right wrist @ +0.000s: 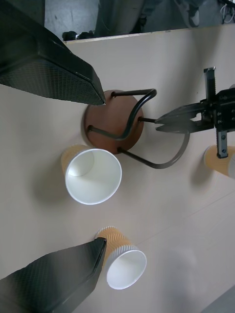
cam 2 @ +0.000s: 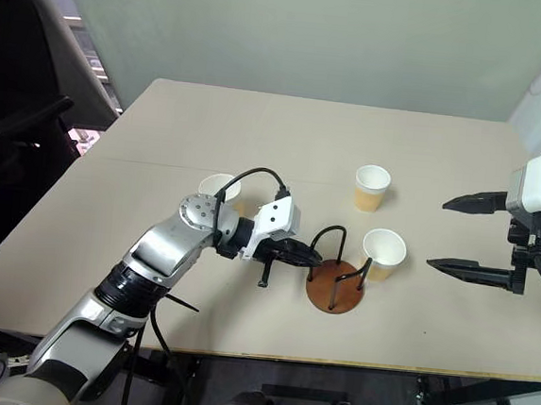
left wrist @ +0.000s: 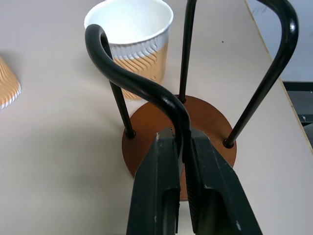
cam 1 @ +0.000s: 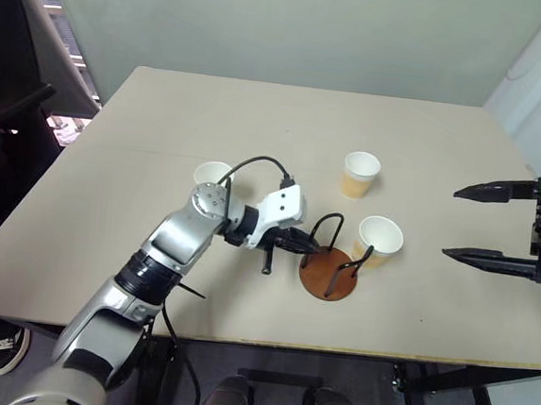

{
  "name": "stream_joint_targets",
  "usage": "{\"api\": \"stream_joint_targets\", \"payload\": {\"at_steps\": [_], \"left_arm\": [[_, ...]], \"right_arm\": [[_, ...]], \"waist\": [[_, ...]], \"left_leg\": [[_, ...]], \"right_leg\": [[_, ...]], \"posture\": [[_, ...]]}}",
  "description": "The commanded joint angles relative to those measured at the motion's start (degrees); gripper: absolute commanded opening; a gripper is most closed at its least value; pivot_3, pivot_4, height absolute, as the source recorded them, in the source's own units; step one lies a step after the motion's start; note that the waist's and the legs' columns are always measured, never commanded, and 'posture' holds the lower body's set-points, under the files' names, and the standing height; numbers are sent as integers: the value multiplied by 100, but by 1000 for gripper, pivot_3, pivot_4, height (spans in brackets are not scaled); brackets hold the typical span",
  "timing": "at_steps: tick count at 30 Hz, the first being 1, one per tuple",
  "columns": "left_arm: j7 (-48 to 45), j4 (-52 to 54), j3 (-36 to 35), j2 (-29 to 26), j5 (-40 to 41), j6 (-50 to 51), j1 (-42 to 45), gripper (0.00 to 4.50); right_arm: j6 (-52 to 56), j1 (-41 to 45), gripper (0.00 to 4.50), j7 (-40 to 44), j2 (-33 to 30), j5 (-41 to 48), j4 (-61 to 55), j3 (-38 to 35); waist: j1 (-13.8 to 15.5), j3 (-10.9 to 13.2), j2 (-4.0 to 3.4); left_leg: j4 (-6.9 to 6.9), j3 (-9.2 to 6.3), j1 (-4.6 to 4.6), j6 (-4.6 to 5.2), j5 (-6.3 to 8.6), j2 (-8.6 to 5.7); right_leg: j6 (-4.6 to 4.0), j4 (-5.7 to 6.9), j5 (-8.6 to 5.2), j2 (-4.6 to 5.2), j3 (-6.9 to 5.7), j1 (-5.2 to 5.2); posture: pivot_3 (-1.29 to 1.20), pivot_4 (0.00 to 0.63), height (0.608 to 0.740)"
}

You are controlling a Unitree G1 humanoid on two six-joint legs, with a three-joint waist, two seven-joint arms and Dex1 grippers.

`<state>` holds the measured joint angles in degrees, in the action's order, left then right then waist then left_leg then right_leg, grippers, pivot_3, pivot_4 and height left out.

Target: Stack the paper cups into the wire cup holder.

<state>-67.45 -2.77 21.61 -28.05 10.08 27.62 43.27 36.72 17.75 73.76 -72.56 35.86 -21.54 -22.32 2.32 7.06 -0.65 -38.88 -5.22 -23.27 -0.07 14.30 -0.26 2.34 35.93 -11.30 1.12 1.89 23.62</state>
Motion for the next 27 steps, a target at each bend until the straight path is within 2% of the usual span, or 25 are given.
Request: {"api": "stream_joint_targets", "payload": {"at_steps": [1, 5, 12, 18, 23, 27], "left_arm": [[-21, -44, -9, 36, -48, -76, 129, 1530], [-165, 49, -1, -66, -44, -45, 106, 2938], [-689, 382, -286, -404, 307, -292, -33, 2938], [-803, 415, -581, -757, 384, -512, -269, 2938], [-863, 613, -1148, -1206, 762, -284, -441, 2938], [-929, 926, -2013, -1485, 1701, 263, -617, 2938]], "right_arm": [[-29, -3, 4500, -73, -56, 18, -51, -244], [-61, -5, 4500, -89, -59, 1, -16, -200], [-160, 110, 4500, -60, -49, -14, 88, 50], [-838, 106, 4500, -46, 35, -739, 486, 945], [-1023, 248, 4500, -91, 319, -987, 384, 1577], [-1353, 404, 4500, -259, 560, -1582, 581, 2131]], "waist": [[1, 0, 0], [5, 0, 0], [2, 0, 0], [-10, 0, 0], [-27, 0, -1], [-58, 0, -1]], "left_leg": [[0, 0, -3, -2, 2, 0], [-1, 0, -20, -9, 10, 0], [-2, 0, -23, -11, 35, 0], [-7, 0, -20, 4, 48, 3], [-7, -2, -20, 35, 66, 5], [-6, -1, -21, 34, 66, 6]], "right_leg": [[1, 0, -1, 0, 0, 2], [6, -1, -4, 1, 0, 18], [13, -3, -13, 1, 0, 23], [12, -2, -15, 2, -1, 23], [8, 4, -13, 2, -3, 28], [6, 2, -14, 2, -3, 28]], "posture": [[0, 150, 740], [0, 150, 740], [0, 150, 740], [0, 150, 740], [0, 150, 740], [0, 150, 740]]}}
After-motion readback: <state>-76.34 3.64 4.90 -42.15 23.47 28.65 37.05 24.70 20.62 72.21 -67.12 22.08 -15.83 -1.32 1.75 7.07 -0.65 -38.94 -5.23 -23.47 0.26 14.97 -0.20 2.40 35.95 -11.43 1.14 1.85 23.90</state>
